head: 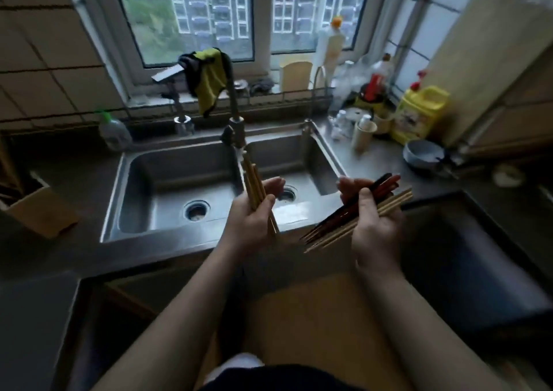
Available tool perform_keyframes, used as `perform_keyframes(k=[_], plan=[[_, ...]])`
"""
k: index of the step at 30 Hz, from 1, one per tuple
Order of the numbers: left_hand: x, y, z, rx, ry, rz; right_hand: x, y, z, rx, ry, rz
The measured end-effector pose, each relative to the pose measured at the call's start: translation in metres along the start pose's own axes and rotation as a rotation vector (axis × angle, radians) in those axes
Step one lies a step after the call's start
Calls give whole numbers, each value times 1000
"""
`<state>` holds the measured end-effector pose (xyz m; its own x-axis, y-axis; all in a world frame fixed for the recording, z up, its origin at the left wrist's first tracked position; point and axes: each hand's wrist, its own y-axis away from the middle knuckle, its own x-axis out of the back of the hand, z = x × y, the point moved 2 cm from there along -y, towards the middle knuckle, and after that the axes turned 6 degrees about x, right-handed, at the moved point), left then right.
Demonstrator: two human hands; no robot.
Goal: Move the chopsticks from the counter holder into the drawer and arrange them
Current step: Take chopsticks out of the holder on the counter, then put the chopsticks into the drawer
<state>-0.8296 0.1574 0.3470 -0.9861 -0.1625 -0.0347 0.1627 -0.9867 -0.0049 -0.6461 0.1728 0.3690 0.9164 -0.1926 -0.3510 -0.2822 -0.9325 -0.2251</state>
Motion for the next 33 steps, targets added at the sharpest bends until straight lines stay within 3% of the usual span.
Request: perform_keyframes(k=[16, 25, 33], plan=[[-341, 58, -63, 101, -136, -840, 323, 48, -74, 176, 374, 635], [-527, 98, -108, 198, -106, -1129, 479, 58, -111, 141, 551, 929], [-646, 139, -143, 290, -199, -1418, 587, 72, -123, 46, 648, 1179]])
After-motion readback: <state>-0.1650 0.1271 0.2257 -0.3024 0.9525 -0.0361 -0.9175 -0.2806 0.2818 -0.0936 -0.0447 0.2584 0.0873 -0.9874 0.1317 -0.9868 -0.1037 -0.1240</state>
